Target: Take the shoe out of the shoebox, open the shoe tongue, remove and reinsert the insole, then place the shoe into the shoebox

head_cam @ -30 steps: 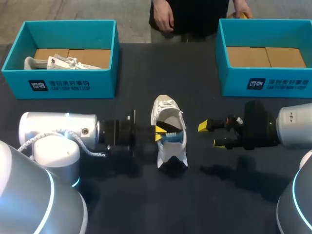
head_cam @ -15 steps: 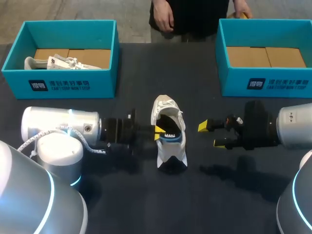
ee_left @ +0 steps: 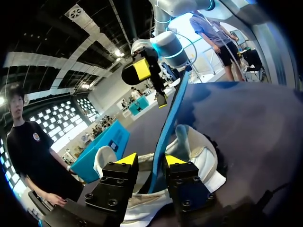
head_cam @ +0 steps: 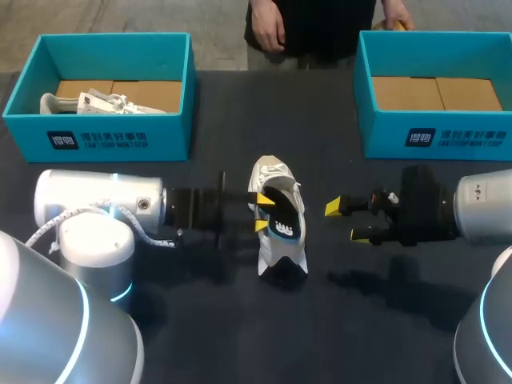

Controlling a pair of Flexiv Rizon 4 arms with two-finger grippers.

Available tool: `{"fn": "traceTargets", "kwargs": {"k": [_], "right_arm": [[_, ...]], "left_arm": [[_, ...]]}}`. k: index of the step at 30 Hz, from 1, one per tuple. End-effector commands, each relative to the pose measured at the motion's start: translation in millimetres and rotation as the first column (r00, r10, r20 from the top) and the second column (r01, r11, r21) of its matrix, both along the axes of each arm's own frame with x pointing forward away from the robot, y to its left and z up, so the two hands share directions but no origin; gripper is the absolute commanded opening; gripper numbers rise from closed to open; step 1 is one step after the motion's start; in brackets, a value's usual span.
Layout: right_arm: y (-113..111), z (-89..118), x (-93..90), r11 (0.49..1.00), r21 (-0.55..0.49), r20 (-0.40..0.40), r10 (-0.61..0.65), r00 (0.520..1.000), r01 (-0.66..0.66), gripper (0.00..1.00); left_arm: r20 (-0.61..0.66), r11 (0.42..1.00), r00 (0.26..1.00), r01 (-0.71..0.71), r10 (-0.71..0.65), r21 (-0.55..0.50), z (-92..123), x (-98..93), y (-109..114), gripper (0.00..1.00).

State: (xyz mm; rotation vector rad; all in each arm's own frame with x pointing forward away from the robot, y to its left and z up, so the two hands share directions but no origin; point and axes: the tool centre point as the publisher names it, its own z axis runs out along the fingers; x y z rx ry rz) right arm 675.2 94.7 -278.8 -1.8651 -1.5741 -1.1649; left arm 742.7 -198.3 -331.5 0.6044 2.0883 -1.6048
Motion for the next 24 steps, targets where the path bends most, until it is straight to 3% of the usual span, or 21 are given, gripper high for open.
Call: {"fn": "traceTargets", "kwargs": {"k": [1, 8, 10, 13, 24], "right_arm": [[1, 1, -1.2, 1.000, -0.003, -0.001, -0.003, 1.000, 0.003, 1.00], [1, 1, -1.2, 1.000, -0.003, -0.001, -0.003, 1.000, 0.003, 1.00], [1, 1, -1.2, 1.000, -0.003, -0.001, -0.003, 1.000, 0.003, 1.00], [1, 1, -1.2, 1.000, -0.003, -0.001, -0.003, 1.000, 0.003, 1.00], [1, 1, -1.2, 1.000, -0.003, -0.001, -0.003, 1.000, 0.003, 1.00]], "left_arm": [[0.001, 1.000, 1.000, 0.003, -0.003, -0.005, 3, -9.6, 7, 0.33], [-0.011, 1.000, 1.000, 0.024, -0.024, 0.001, -1, -13.1, 0, 0.33], [-0.012, 1.000, 1.000, 0.027, -0.027, 0.002, -2, -12.7, -2, 0.23], [-0.012, 1.000, 0.999, 0.031, -0.031, 0.005, -2, -12.3, -4, 0.00], [-0.003, 0.998, 1.000, 0.031, -0.031, 0.053, -20, -3.8, -3, 0.00]]}}
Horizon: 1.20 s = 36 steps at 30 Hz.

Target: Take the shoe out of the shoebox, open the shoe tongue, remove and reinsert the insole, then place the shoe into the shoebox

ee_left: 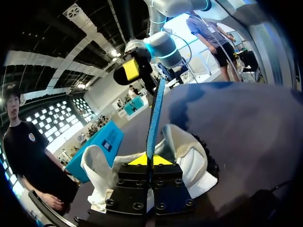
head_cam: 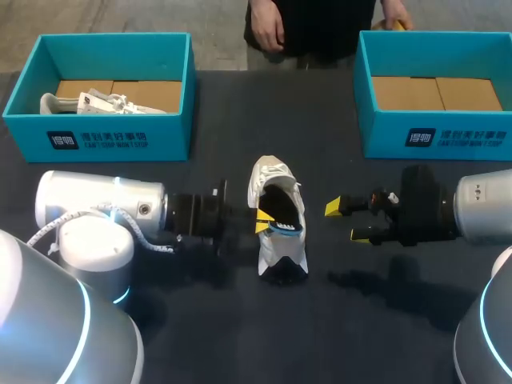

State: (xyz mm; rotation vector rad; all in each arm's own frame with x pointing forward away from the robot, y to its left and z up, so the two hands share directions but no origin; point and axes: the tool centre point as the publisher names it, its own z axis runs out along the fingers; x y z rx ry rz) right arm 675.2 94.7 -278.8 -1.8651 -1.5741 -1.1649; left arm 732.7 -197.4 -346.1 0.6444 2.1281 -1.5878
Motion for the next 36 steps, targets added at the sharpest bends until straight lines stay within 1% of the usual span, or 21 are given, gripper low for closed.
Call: {"fn": "traceTargets", "kwargs": {"k": [1, 9, 12, 15, 16, 17, 19, 21, 24, 30, 32, 33, 35, 36], "right_arm": [[1, 1, -1.2, 1.000, -0.003, -0.001, -0.003, 1.000, 0.003, 1.00], [1, 1, -1.2, 1.000, -0.003, -0.001, -0.003, 1.000, 0.003, 1.00], [1, 1, -1.2, 1.000, -0.003, -0.001, -0.003, 1.000, 0.003, 1.00], [1, 1, -1.2, 1.000, -0.003, -0.001, -0.003, 1.000, 0.003, 1.00], [1, 1, -1.2, 1.000, -0.003, -0.001, -0.003, 1.000, 0.003, 1.00], [1, 1, -1.2, 1.000, -0.003, -0.001, -0.003, 1.000, 0.003, 1.00], [1, 1, -1.2, 1.000, -0.003, -0.001, -0.003, 1.000, 0.003, 1.00], [1, 1, -1.2, 1.000, -0.003, -0.001, -0.003, 1.000, 0.003, 1.00], [1, 1, -1.2, 1.000, -0.003, -0.001, -0.003, 1.000, 0.003, 1.00], [1, 1, -1.2, 1.000, -0.003, -0.001, -0.003, 1.000, 0.003, 1.00], [1, 1, -1.2, 1.000, -0.003, -0.001, -0.003, 1.000, 0.003, 1.00], [1, 1, -1.2, 1.000, -0.003, -0.001, -0.003, 1.000, 0.003, 1.00], [1, 1, -1.2, 1.000, -0.003, -0.001, -0.003, 1.000, 0.003, 1.00], [1, 1, -1.2, 1.000, -0.003, -0.001, -0.003, 1.000, 0.003, 1.00]], "left_arm": [[0.006, 1.000, 1.000, 0.004, -0.004, 0.021, -7, 8.4, -4, 0.00], [0.036, 0.999, 0.999, -0.012, 0.011, 0.047, -10, 24.7, -6, 0.00], [0.037, 0.999, 0.999, -0.013, 0.011, 0.049, -9, 25.8, -6, 0.00], [0.036, 0.999, 0.999, -0.014, 0.013, 0.039, -3, 20.1, -6, 0.00], [0.034, 0.999, 0.999, -0.015, 0.014, 0.034, -2, 17.7, -5, 0.27], [0.033, 0.999, 0.999, -0.015, 0.014, 0.031, -1, 16.3, -5, 0.38], [0.030, 1.000, 0.999, -0.012, 0.011, 0.021, 2, 11.7, -3, 0.39], [0.027, 1.000, 1.000, -0.008, 0.007, 0.011, 6, 7.3, -3, 0.39], [0.025, 1.000, 1.000, 0.000, 0.000, 0.001, 10, 2.1, -3, 0.36], [0.024, 1.000, 1.000, 0.016, -0.016, -0.005, 11, -0.2, -7, 0.30], [0.020, 1.000, 1.000, 0.023, -0.023, -0.002, 10, -0.2, -8, 0.18], [0.019, 1.000, 0.999, 0.027, -0.027, 0.001, 9, -0.2, -9, 0.16], [0.018, 1.000, 0.999, 0.029, -0.029, 0.003, 8, 0.2, -10, 0.00], [0.017, 0.999, 0.999, 0.032, -0.032, 0.006, 8, 0.7, -11, 0.00]]}}
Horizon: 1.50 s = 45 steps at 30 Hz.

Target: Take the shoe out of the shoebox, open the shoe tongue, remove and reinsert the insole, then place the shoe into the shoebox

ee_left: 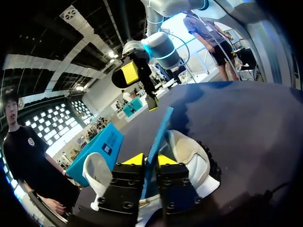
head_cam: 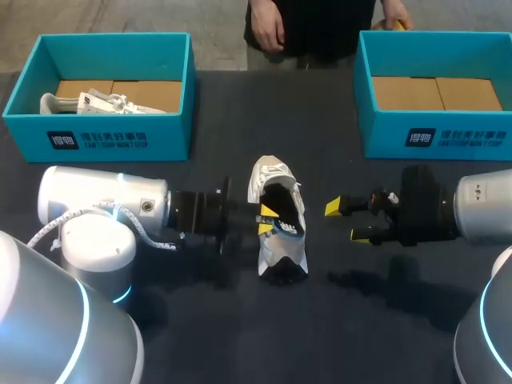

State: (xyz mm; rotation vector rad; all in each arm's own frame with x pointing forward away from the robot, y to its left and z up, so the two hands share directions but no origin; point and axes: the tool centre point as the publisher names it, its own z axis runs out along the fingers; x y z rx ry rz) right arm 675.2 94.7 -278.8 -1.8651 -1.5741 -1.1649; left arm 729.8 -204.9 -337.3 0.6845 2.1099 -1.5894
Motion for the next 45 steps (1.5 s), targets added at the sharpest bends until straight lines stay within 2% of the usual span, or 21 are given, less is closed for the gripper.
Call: {"fn": "traceTargets", "kwargs": {"k": [1, 14, 19, 20, 21, 22, 25, 32, 43, 44, 45], "right_arm": [[1, 1, -1.2, 1.000, -0.003, -0.001, -0.003, 1.000, 0.003, 1.00], [1, 1, -1.2, 1.000, -0.003, -0.001, -0.003, 1.000, 0.003, 1.00], [1, 1, -1.2, 1.000, -0.003, -0.001, -0.003, 1.000, 0.003, 1.00], [1, 1, -1.2, 1.000, -0.003, -0.001, -0.003, 1.000, 0.003, 1.00], [1, 1, -1.2, 1.000, -0.003, -0.001, -0.003, 1.000, 0.003, 1.00], [1, 1, -1.2, 1.000, -0.003, -0.001, -0.003, 1.000, 0.003, 1.00], [1, 1, -1.2, 1.000, -0.003, -0.001, -0.003, 1.000, 0.003, 1.00], [1, 1, -1.2, 1.000, -0.003, -0.001, -0.003, 1.000, 0.003, 1.00], [1, 1, -1.2, 1.000, -0.003, -0.001, -0.003, 1.000, 0.003, 1.00], [1, 1, -1.2, 1.000, -0.003, -0.001, -0.003, 1.000, 0.003, 1.00], [1, 1, -1.2, 1.000, -0.003, -0.001, -0.003, 1.000, 0.003, 1.00]], "left_arm": [[-0.004, 1.000, 1.000, 0.009, -0.008, 0.011, -2, 3.8, -4, 0.00], [0.030, 0.997, 1.000, -0.005, 0.003, 0.076, -16, 26.3, 4, 0.00], [0.026, 0.996, 1.000, -0.008, 0.006, 0.091, -20, 28.4, 4, 0.00], [0.023, 0.996, 1.000, -0.009, 0.007, 0.092, -20, 26.3, 3, 0.04], [0.023, 0.996, 1.000, -0.009, 0.007, 0.091, -18, 24.7, 3, 0.15], [0.021, 0.997, 1.000, -0.006, 0.004, 0.083, -15, 21.6, 3, 0.35], [0.020, 0.998, 1.000, 0.002, -0.004, 0.068, -11, 17.5, 2, 0.39], [0.022, 0.999, 1.000, 0.011, -0.012, 0.040, -1, 8.6, 3, 0.34], [0.012, 0.998, 0.999, 0.046, -0.046, 0.035, -3, 0.8, -7, 0.29], [0.010, 0.998, 0.999, 0.050, -0.050, 0.034, -3, 0.1, -10, 0.16], [0.010, 0.998, 0.999, 0.051, -0.051, 0.034, -3, 0.2, -10, 0.13]]}}
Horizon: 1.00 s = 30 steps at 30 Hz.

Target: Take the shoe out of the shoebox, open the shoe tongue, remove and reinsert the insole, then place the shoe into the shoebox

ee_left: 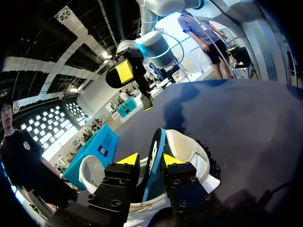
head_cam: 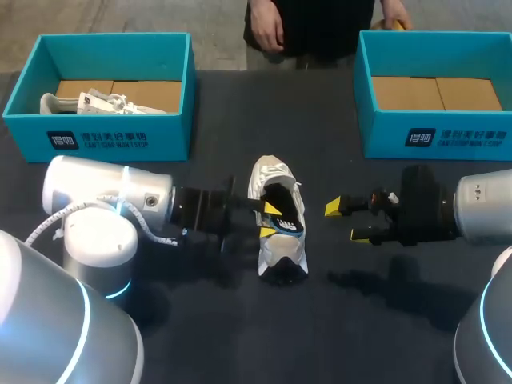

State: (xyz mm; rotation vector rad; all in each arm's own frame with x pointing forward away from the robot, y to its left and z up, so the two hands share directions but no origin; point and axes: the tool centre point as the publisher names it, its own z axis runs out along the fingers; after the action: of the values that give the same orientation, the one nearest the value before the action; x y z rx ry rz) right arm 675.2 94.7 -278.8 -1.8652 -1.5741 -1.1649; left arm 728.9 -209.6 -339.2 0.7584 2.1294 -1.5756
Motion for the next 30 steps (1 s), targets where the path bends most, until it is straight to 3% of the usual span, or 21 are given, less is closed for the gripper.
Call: {"fn": "traceTargets", "kwargs": {"k": [1, 15, 26, 27, 28, 29, 30], "right_arm": [[1, 1, -1.2, 1.000, -0.003, -0.001, -0.003, 1.000, 0.003, 1.00], [1, 1, -1.2, 1.000, -0.003, -0.001, -0.003, 1.000, 0.003, 1.00], [1, 1, -1.2, 1.000, -0.003, -0.001, -0.003, 1.000, 0.003, 1.00], [1, 1, -1.2, 1.000, -0.003, -0.001, -0.003, 1.000, 0.003, 1.00], [1, 1, -1.2, 1.000, -0.003, -0.001, -0.003, 1.000, 0.003, 1.00], [1, 1, -1.2, 1.000, -0.003, -0.001, -0.003, 1.000, 0.003, 1.00], [1, 1, -1.2, 1.000, -0.003, -0.001, -0.003, 1.000, 0.003, 1.00]], "left_arm": [[-0.003, 1.000, 1.000, 0.004, -0.004, 0.002, -2, 1.2, -6, 0.00], [0.020, 0.997, 1.000, 0.009, -0.010, 0.071, -17, 14.4, 3, 0.00], [0.034, 0.997, 0.999, -0.009, 0.006, 0.076, -11, 19.0, 8, 0.00], [0.035, 0.997, 0.999, -0.007, 0.004, 0.075, -10, 18.3, 9, 0.16], [0.035, 0.997, 0.999, -0.007, 0.004, 0.074, -9, 18.1, 9, 0.24], [0.034, 0.998, 0.999, -0.003, 0.001, 0.070, -7, 17.4, 10, 0.41], [0.035, 0.998, 0.999, -0.003, 0.000, 0.070, -6, 17.0, 10, 0.42]]}}
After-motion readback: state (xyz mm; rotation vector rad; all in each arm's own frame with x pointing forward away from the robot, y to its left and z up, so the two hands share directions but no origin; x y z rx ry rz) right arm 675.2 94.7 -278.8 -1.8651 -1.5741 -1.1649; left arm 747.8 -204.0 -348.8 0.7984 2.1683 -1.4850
